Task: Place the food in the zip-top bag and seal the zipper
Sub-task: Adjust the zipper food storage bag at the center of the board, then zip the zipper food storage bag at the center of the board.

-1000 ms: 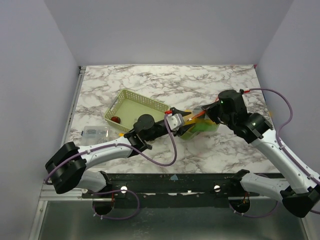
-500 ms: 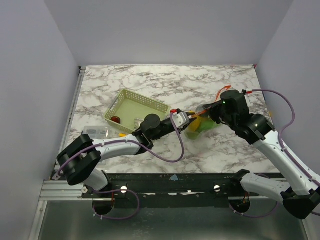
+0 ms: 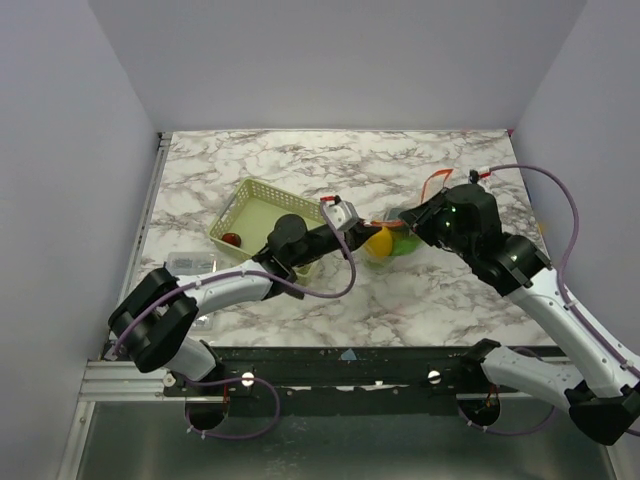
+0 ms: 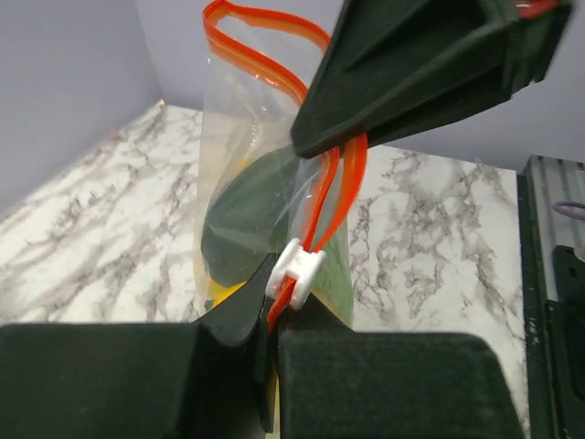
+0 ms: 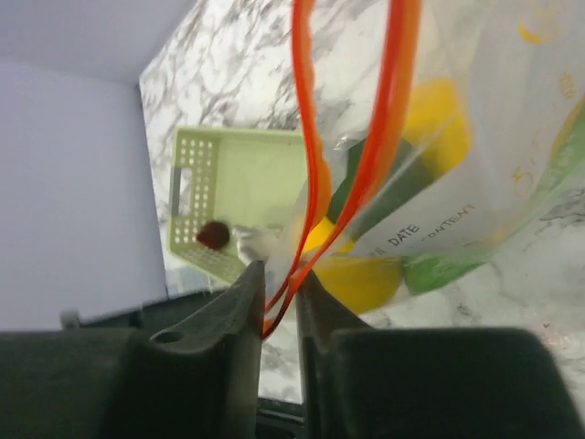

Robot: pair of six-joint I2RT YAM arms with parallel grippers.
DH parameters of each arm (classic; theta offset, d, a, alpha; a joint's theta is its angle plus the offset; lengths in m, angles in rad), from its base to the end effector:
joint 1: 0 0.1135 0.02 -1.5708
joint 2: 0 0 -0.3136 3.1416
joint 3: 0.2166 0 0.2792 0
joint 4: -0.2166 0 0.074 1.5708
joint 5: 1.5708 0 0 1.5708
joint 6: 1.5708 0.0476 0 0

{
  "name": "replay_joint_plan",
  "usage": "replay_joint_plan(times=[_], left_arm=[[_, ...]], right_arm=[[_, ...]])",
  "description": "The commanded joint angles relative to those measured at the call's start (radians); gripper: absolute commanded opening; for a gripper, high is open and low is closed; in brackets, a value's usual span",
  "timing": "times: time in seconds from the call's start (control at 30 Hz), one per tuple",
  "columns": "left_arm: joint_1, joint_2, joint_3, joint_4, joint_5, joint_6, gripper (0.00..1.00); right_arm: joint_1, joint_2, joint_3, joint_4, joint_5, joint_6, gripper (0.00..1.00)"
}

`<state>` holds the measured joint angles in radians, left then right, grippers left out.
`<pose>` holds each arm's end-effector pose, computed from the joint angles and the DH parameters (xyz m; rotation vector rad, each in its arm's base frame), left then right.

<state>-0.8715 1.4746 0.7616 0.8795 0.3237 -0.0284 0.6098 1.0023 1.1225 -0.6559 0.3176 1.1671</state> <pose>0.2155 -0.2798 0.3124 0.8533 1.2151 -0.9639 0.1866 0.1122 0.4092 0.7820 2.0188 0.7349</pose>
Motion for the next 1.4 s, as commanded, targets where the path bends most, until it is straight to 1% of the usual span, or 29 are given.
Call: replay_joint_plan(times=[0.0,0.03,0.07,0.13,0.17,0.2,0.27,0.3,0.33,0.47,0.5,0.57,0.63,0.7,0.77,0.87,0.93,0.97,1.03,1.07,1.17,1.37], left_arm=[[0.082,-0.045,0.041,-0.086,0.255,-0.237,0.00],[0.099,-0.044,0.049,-0.098,0.287,-0.274,0.00],[0.112,-0.041,0.052,-0.100,0.312,-0.303,0.00],[0.142,-0.037,0.067,-0.120,0.368,-0.360,0.00],[0.156,-0.032,0.080,-0.145,0.396,-0.377,0.00],[0.162,-0.029,0.100,-0.195,0.413,-0.378,0.00],[0.168,-0.024,0.137,-0.283,0.438,-0.348,0.00],[0.170,-0.024,0.146,-0.308,0.444,-0.334,0.00],[0.170,-0.024,0.149,-0.320,0.453,-0.328,0.00],[0.172,-0.025,0.147,-0.321,0.501,-0.330,0.00],[0.172,-0.025,0.143,-0.319,0.505,-0.331,0.00],[0.172,-0.027,0.135,-0.306,0.517,-0.329,0.00],[0.174,-0.029,0.130,-0.297,0.529,-0.325,0.00],[0.175,-0.031,0.132,-0.297,0.537,-0.321,0.00],[0.174,-0.032,0.131,-0.302,0.545,-0.318,0.00],[0.175,-0.038,0.126,-0.306,0.555,-0.308,0.00],[0.176,-0.037,0.122,-0.301,0.556,-0.306,0.00],[0.176,-0.037,0.123,-0.300,0.559,-0.307,0.00],[0.175,-0.033,0.125,-0.294,0.566,-0.312,0.00],[0.175,-0.032,0.125,-0.292,0.570,-0.314,0.00],[0.177,-0.028,0.129,-0.293,0.570,-0.317,0.00],[0.177,-0.027,0.127,-0.285,0.575,-0.320,0.00]], right_arm=[[0.005,-0.043,-0.024,0.158,-0.252,-0.532,0.31],[0.005,-0.035,-0.010,0.130,-0.321,-0.617,0.35],[0.005,-0.019,0.016,0.085,-0.358,-0.674,0.36],[0.004,0.003,0.065,0.002,-0.404,-0.773,0.42],[0.005,0.011,0.084,-0.016,-0.461,-0.830,0.43],[0.005,0.019,0.105,-0.038,-0.530,-0.879,0.46],[0.005,0.038,0.148,-0.062,-0.727,-0.953,0.56],[0.005,0.050,0.166,-0.064,-0.756,-0.968,0.58],[0.005,0.061,0.176,-0.053,-0.751,-0.974,0.60],[0.005,0.097,0.189,0.018,-0.738,-1.031,0.61],[0.004,0.101,0.182,0.063,-0.760,-1.034,0.64],[-0.004,0.126,0.178,0.136,-0.847,-1.033,0.66],[-0.033,0.190,0.186,0.152,-0.929,-1.037,0.66],[-0.048,0.232,0.180,0.157,-0.971,-1.063,0.63],[-0.061,0.226,0.149,0.197,-0.997,-1.064,0.62],[-0.098,0.187,0.098,0.287,-1.075,-1.026,0.62],[-0.126,0.191,0.087,0.289,-1.112,-1.015,0.61],[-0.138,0.197,0.082,0.289,-1.141,-1.010,0.60],[-0.152,0.210,0.072,0.289,-1.182,-0.997,0.46],[-0.154,0.214,0.069,0.288,-1.192,-0.993,0.43],[-0.154,0.208,0.068,0.291,-1.218,-0.990,0.39],[-0.155,0.216,0.063,0.292,-1.199,-0.986,0.40]])
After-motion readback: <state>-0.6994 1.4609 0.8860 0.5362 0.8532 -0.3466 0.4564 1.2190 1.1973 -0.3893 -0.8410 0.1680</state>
